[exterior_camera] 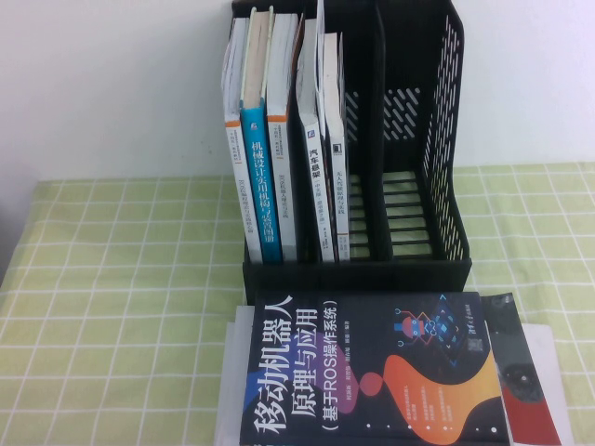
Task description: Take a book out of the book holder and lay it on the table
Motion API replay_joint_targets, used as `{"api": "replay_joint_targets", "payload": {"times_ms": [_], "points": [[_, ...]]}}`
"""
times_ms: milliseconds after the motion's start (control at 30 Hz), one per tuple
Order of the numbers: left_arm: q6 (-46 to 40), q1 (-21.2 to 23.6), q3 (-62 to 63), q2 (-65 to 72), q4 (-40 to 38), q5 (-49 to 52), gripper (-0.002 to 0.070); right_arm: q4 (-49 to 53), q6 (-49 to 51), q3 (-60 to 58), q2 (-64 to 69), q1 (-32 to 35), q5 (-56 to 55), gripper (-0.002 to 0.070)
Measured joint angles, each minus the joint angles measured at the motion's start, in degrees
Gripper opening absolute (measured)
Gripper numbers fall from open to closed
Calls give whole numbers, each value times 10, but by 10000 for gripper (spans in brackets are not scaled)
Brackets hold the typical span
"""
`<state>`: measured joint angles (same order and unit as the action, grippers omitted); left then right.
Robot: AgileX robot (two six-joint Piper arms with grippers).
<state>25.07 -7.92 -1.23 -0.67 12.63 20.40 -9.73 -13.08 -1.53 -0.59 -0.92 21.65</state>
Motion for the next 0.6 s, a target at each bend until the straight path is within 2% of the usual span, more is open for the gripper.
{"api": "replay_joint_targets", "payload": {"times_ms": [367,600], "points": [[-15,0,-1,0,59,-22,-3,0,-1,0,0,0,-21,-2],[-20,0,-3,0,81,-185,-3,-27,-2,0,0,0,-139,-2]]}}
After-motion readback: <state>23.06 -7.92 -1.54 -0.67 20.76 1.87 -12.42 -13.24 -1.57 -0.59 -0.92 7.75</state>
